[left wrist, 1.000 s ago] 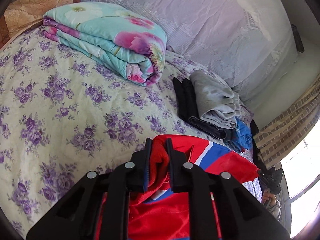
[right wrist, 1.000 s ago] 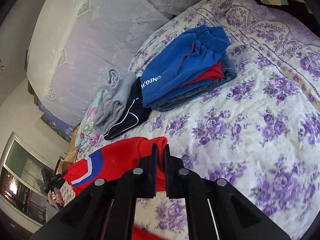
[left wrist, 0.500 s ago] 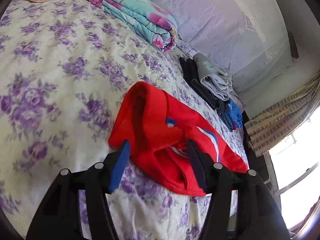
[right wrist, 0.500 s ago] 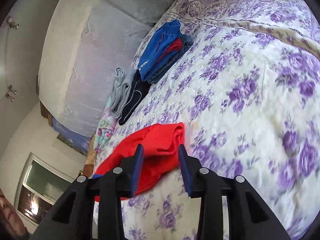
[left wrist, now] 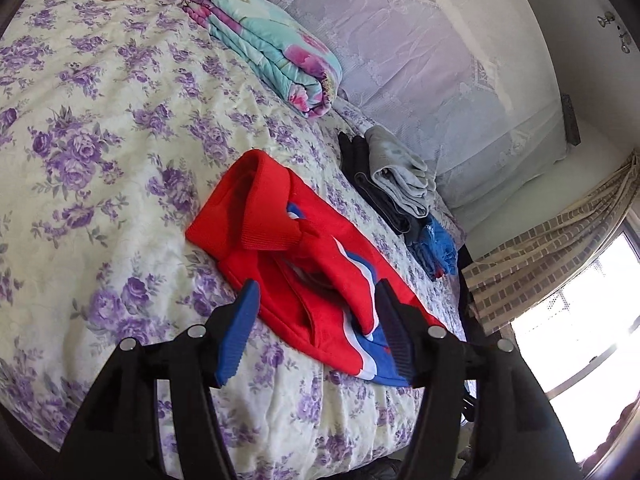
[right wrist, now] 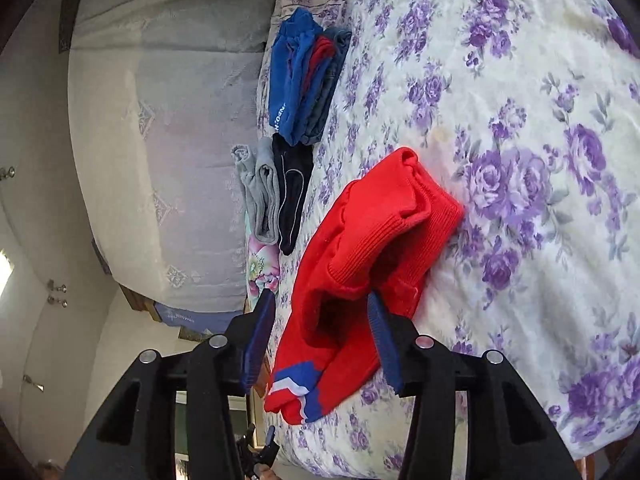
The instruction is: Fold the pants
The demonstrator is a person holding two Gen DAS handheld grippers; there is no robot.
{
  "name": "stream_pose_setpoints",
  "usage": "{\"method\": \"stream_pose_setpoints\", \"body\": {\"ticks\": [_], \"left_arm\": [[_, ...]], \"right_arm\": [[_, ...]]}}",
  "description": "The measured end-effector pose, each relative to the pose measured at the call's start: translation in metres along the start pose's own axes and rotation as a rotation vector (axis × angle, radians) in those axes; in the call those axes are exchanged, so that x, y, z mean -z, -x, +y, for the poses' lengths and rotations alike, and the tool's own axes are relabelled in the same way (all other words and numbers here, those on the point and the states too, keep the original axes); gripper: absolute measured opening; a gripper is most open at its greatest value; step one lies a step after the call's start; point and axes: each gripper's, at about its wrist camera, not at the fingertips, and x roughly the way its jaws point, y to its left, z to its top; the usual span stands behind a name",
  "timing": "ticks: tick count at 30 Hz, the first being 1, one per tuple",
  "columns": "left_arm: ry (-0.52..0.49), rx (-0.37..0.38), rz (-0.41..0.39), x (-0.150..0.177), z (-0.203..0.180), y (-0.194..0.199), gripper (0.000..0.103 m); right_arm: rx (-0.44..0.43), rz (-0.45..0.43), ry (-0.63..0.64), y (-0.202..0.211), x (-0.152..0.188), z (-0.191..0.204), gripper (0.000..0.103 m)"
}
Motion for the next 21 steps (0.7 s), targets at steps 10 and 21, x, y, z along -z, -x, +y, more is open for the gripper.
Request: {"method": "stream_pose_setpoints", "body": {"ticks": [10, 21], "left_arm": [[0.051, -0.025, 0.021, 0.004, -0.001, -0.01, 0.07], [0.192, 0.043, 0.042, -0.014, -0.013, -0.03, 0.073]], "right_arm": [[-0.021, 0.005, -0.077, -0.02, -0.006, -0.017, 0.024], [-0.047, -0.009, 0.087, -0.015, -0.015, 0.013, 0.02]]}}
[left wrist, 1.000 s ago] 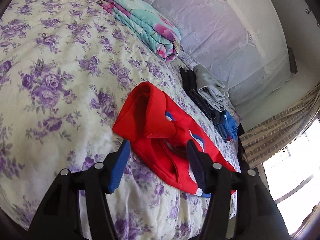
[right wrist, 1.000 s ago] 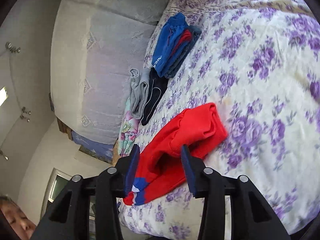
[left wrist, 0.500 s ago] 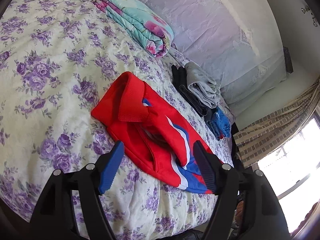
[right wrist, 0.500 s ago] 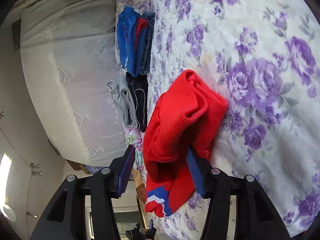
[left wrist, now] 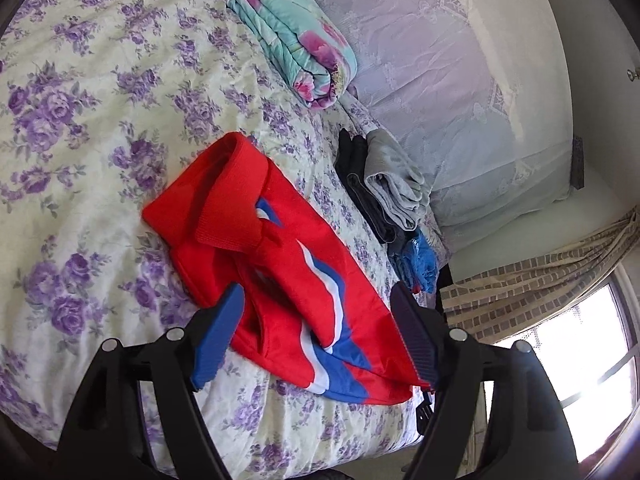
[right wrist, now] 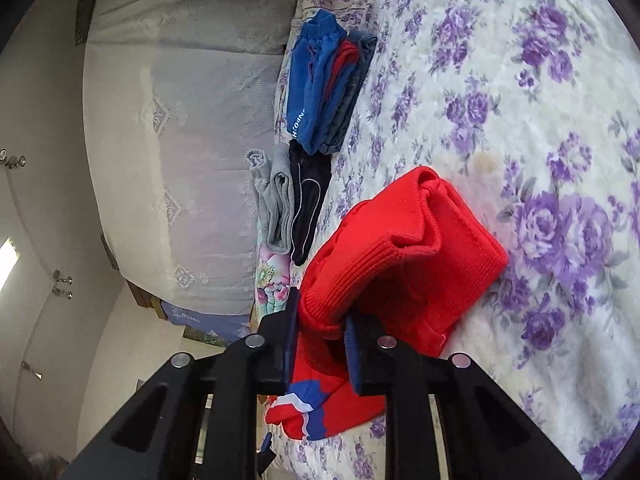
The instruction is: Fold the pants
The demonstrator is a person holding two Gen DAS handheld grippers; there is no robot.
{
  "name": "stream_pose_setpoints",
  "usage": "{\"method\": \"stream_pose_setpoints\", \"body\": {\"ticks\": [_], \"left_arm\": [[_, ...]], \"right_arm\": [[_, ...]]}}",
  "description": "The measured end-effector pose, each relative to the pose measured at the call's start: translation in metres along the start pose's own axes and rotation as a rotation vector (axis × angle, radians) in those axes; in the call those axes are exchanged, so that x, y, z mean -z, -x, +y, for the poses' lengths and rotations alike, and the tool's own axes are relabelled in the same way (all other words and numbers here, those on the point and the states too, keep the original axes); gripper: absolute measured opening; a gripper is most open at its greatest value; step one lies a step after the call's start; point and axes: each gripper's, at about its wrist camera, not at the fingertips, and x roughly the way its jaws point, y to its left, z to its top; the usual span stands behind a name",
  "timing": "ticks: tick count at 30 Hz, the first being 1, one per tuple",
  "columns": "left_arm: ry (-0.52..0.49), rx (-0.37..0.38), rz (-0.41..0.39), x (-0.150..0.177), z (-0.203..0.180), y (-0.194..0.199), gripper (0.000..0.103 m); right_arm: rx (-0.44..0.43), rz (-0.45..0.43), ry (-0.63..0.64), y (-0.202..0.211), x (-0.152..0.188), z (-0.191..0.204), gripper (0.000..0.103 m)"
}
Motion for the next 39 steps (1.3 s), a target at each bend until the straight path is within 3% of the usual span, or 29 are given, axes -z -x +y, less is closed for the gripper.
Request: {"method": "stream_pose_setpoints", "body": {"ticks": [5, 7, 9, 10, 12, 19, 21, 24, 27, 32, 35, 37, 39], "left_arm": [[0.055, -0.072, 0.018, -0.012, 0.001, -0.042, 0.07], [0.049, -0.117, 0.012, -0.019, 0.002, -0.053, 0.058], [0.056, -0.121, 0.007, -0.027, 0.005, -0.057, 0.024], [0.05, -0.106, 0.006, -0.033, 0.005, -0.057, 0.015], [0.022, -0.085, -0.007, -0.046, -0.001, -0.05, 0.01], [-0.067, -0.013, -0.025, -0.069, -0.022, -0.008, 0.009], [-0.085, -0.056, 0.025, -0.058, -0.004, -0.009, 0.009], [-0.01, -0.113, 0.117, -0.034, 0.044, -0.026, 0.009], [0.044, -0.072, 0.115, -0.025, 0.064, -0.027, 0.009], [-0.028, -0.105, 0.095, -0.032, 0.041, -0.022, 0.009], [-0.024, -0.155, 0.086, -0.026, 0.049, -0.017, 0.014], [-0.012, -0.137, 0.064, -0.02, 0.055, -0.011, 0.019], [-0.018, -0.173, 0.007, -0.016, 0.051, 0.0, 0.038]], "right_arm": [[0.004, 0.007, 0.034, -0.001, -0.005, 0.012, 0.02], [0.008, 0.011, 0.032, 0.0, -0.005, 0.012, 0.02], [0.014, 0.011, 0.038, 0.001, -0.007, 0.014, 0.02], [0.017, 0.011, 0.038, 0.001, -0.009, 0.015, 0.02], [0.028, 0.015, 0.051, 0.001, -0.013, 0.018, 0.02], [0.012, 0.006, 0.186, 0.007, -0.032, 0.052, 0.02], [0.057, 0.031, 0.21, 0.012, -0.025, 0.037, 0.02], [0.171, 0.055, 0.12, 0.019, -0.012, -0.014, 0.02], [0.125, 0.042, 0.018, 0.027, -0.009, -0.04, 0.019], [0.117, 0.016, 0.142, 0.03, -0.019, -0.003, 0.018], [0.162, -0.009, 0.164, 0.041, -0.018, -0.001, 0.018], [0.194, -0.03, 0.165, 0.052, -0.013, -0.007, 0.018], [0.187, -0.036, 0.133, 0.061, -0.008, -0.011, 0.02]]}}
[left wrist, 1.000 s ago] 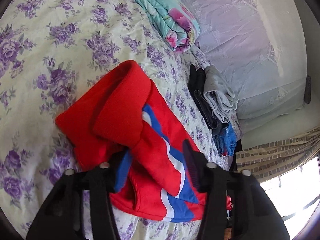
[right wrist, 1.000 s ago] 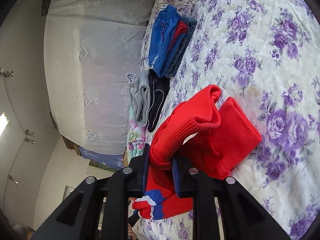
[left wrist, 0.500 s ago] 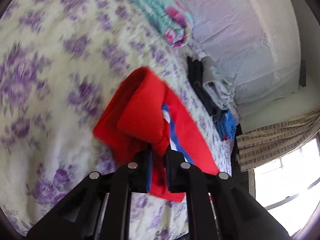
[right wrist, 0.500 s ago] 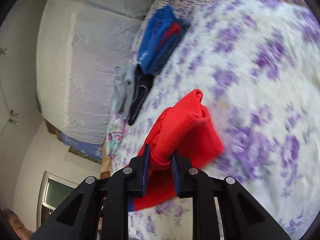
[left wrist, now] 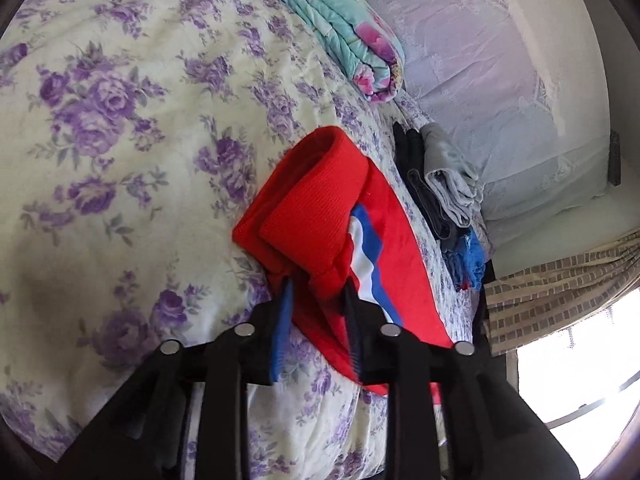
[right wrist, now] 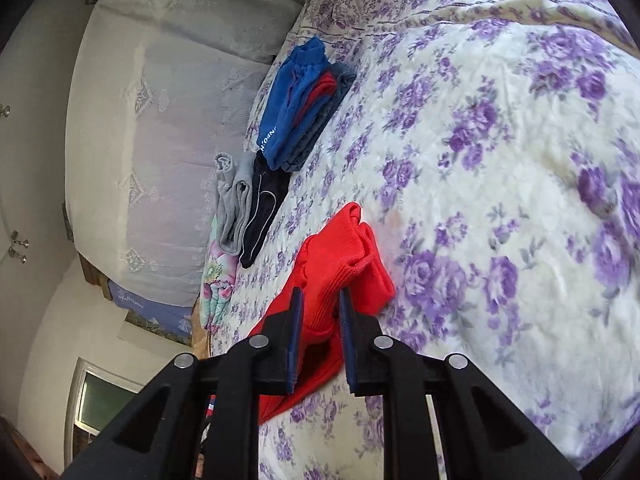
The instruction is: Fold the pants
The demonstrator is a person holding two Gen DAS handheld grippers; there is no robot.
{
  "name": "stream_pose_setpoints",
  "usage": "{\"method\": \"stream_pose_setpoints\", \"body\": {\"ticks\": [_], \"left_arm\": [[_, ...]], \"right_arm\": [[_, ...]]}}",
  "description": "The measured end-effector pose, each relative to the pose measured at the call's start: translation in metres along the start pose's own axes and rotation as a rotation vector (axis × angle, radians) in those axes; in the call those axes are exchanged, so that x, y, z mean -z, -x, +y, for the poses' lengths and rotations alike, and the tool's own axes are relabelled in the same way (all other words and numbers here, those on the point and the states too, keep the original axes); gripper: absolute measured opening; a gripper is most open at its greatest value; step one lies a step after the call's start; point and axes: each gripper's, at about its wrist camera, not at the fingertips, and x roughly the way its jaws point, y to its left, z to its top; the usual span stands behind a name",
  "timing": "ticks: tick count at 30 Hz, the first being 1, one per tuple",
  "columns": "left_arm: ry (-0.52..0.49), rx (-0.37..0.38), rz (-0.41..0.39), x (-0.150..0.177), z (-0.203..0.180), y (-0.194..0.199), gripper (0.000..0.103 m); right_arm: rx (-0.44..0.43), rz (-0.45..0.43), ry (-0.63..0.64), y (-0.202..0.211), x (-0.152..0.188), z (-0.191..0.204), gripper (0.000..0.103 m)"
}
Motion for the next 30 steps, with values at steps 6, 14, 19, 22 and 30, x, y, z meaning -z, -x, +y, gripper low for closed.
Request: {"method": "stream_pose_setpoints", "body": {"ticks": [6, 14, 19, 22, 30], "left_arm": [[-0.262, -0.065, -0.145, 0.019, -0.078, 0.025, 0.063], [-0.497, -0.008, 0.044, 0.059, -0.144, -0.049, 0.074], [-0.381, -0.093, 0.066, 0.057, -0.092, -0.067, 0.056], [-0.357, -0.102, -0.001, 0.056, -0.096, -0.046, 0.063], [-0.566, 0.049, 0.082, 0.1, -0.164, -0.074, 0.075]], "right_arm": [[-0.102, -0.006, 0.095, 0.005, 0.018, 0.046, 0.022], [-0.105, 0.198, 0.14, -0.078, 0.042, 0.063, 0.047], [-0.006, 0.15, 0.018, -0.06, 0.028, -0.001, 0.007], [0.01, 0.095, 0.13, -0.044, 0.027, 0.028, 0.018], [-0.296, 0.461, 0.322, -0.166, 0.055, 0.166, 0.06]]}}
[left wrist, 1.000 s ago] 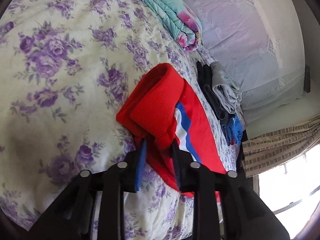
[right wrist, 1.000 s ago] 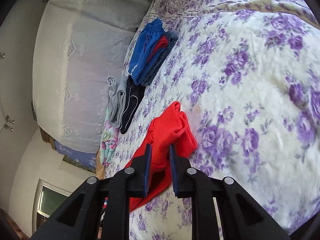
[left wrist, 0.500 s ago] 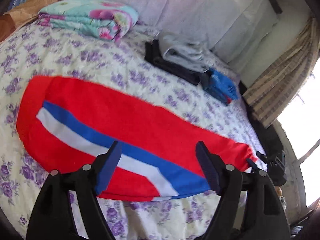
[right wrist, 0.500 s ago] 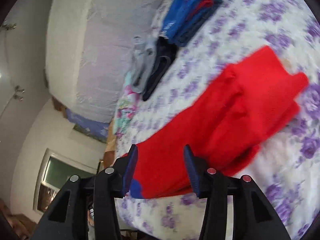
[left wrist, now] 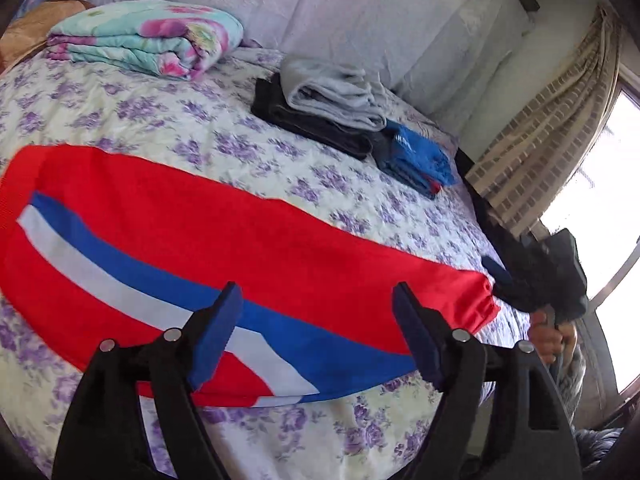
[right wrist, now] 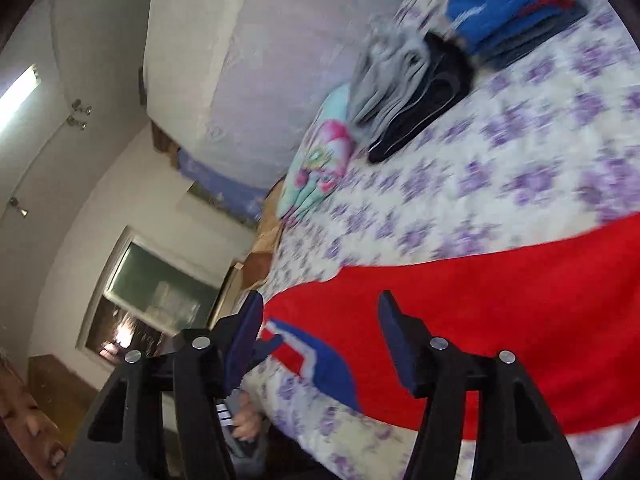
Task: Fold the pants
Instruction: 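Open both tools and lay the folded pants flat, then grasp the folded pants edge with the right tool and pull it straight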
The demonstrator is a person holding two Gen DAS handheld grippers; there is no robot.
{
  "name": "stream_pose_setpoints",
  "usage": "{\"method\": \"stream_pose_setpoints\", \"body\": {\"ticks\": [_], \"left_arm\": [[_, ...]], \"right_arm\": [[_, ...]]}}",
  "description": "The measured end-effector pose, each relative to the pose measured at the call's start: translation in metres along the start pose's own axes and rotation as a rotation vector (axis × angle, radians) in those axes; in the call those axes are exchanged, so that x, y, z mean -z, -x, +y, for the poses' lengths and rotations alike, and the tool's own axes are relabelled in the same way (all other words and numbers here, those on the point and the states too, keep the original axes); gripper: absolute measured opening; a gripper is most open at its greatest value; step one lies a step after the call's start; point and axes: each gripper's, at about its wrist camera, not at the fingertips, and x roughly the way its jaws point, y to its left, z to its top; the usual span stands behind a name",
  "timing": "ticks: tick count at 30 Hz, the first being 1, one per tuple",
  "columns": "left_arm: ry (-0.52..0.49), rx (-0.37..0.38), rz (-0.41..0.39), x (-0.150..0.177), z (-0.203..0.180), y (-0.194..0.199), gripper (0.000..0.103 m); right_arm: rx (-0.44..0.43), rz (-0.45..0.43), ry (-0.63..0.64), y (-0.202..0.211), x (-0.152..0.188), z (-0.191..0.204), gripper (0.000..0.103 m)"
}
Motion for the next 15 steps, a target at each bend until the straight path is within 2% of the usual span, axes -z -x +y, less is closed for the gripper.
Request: {"method": "stream_pose_setpoints", "body": {"ticks": [2, 4, 7, 9, 12, 15], "left_arm": [[0.015, -0.009, 0.053, 0.007, 0.001, -0.023, 0.075], [0.035, -0.04, 0.104, 0.019, 0.008, -0.037, 0.075], [-0.024, -0.049, 0.089, 0.036, 0.009, -0.031, 0.075], [-0.039, -0.036, 0.086, 0.042, 0.011, -0.025, 0.075], [0.006, 0.013, 0.072, 0.042, 0.021, -0.016, 0.075], [0.052, 0.051, 0.038, 0.03, 0.027, -0.009, 0.076]], "right_arm": [[-0.028, 0.11, -0.005, -0.05, -0.017, 0.007, 0.067], [-0.06, 0.241, -0.024, -0.103, -0.039, 0.008, 0.068], [-0.049, 0.388, -0.022, -0.168, -0.065, 0.008, 0.07], [-0.009, 0.435, 0.006, -0.203, -0.078, 0.006, 0.072], [0.044, 0.511, 0.032, -0.238, -0.086, -0.002, 0.073], [0.026, 0.61, 0.033, -0.258, -0.084, -0.014, 0.073]]}}
